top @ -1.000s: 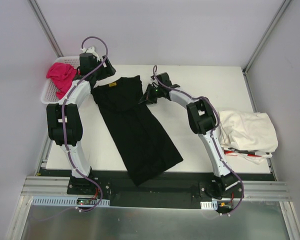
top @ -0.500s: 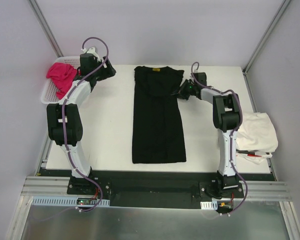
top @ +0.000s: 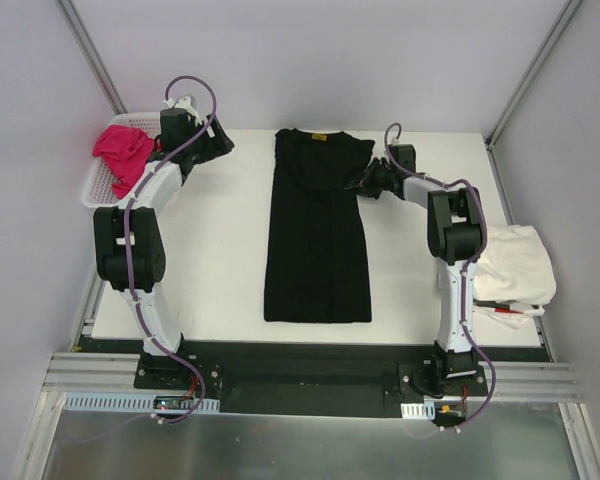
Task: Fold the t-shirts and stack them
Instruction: Rotate the tshirt 90 degrees, then grab the bottom of the folded rectangular tshirt with both arms
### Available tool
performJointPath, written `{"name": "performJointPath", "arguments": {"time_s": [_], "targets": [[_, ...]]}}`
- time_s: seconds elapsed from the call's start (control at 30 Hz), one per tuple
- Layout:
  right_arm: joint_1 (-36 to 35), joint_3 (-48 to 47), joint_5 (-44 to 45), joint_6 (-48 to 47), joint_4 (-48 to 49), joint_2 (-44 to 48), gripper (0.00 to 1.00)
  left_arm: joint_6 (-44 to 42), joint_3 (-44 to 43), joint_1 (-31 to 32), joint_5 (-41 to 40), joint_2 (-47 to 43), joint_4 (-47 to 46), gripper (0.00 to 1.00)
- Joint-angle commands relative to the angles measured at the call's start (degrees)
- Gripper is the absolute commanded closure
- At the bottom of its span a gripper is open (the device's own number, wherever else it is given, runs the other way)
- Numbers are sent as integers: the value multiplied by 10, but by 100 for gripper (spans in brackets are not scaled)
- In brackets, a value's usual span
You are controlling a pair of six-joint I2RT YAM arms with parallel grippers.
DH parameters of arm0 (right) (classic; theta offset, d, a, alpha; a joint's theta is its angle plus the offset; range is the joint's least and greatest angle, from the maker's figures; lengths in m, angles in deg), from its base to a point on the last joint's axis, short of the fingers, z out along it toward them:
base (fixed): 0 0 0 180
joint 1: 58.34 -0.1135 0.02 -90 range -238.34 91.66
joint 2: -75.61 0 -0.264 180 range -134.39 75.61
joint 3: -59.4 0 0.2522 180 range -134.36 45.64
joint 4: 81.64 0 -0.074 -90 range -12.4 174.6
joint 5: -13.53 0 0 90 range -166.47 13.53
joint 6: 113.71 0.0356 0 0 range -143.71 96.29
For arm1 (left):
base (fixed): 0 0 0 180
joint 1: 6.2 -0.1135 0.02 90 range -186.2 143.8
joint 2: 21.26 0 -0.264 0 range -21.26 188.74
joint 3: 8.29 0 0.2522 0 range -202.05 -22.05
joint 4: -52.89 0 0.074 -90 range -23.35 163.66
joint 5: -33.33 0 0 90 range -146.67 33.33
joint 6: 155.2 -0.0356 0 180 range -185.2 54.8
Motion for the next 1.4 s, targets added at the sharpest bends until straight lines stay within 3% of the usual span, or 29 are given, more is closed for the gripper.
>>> {"name": "performJointPath", "arguments": {"time_s": [0.0,0.07,0.17,0.2,0.27,0.43,0.53,0.67,0.87,0.97,1.1,1.23,1.37], "targets": [[-21,-7,11,-18,-30,9,98,26,0,-2,29,-13,-22,25],[-26,-13,10,-21,-36,7,97,30,-1,0,34,-10,-27,25],[-23,-21,7,-29,-40,6,76,32,-1,1,41,-5,-30,25],[-21,-23,4,-32,-40,9,64,30,-1,1,47,-4,-29,25],[-11,-25,-11,-45,-61,16,56,19,-1,0,63,-6,-30,23],[29,18,-1,-85,-102,116,44,-62,-3,0,321,-14,-25,18],[35,105,16,-107,-108,214,44,-63,73,7,380,-47,-22,17],[15,234,68,-155,-126,337,44,-87,176,81,318,-94,-28,15],[-31,399,111,-181,-151,458,44,-48,305,210,261,-139,-41,16],[-44,501,106,-173,-126,533,44,-7,408,218,244,-193,-75,16],[-43,599,126,-191,-123,630,44,13,522,218,168,-332,-70,15],[-40,635,153,-210,-161,715,43,30,558,218,123,-449,-30,14],[-40,652,145,-212,-204,743,42,38,572,218,88,-530,46,13]]}}
